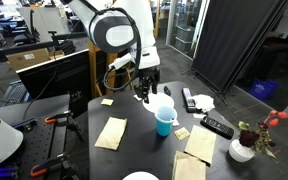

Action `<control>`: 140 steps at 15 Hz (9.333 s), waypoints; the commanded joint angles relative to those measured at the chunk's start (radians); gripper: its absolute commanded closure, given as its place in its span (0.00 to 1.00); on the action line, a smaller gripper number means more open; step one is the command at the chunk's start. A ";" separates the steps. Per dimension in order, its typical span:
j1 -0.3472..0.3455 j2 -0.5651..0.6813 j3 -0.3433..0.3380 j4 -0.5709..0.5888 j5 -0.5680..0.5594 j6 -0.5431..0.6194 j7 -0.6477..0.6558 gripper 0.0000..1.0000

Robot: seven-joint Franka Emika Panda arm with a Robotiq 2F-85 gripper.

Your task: Remove the marker from the cup and put it on the table

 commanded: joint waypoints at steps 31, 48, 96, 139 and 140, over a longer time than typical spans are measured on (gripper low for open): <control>0.056 0.228 -0.112 0.200 0.182 0.000 -0.289 0.43; 0.094 0.345 -0.143 0.297 0.176 0.006 -0.270 0.50; 0.514 0.026 -0.556 0.110 -0.380 0.055 0.046 0.97; 0.035 0.130 0.131 0.006 0.688 -0.177 -0.805 0.97; 0.027 0.151 0.138 0.016 0.705 -0.170 -0.824 0.97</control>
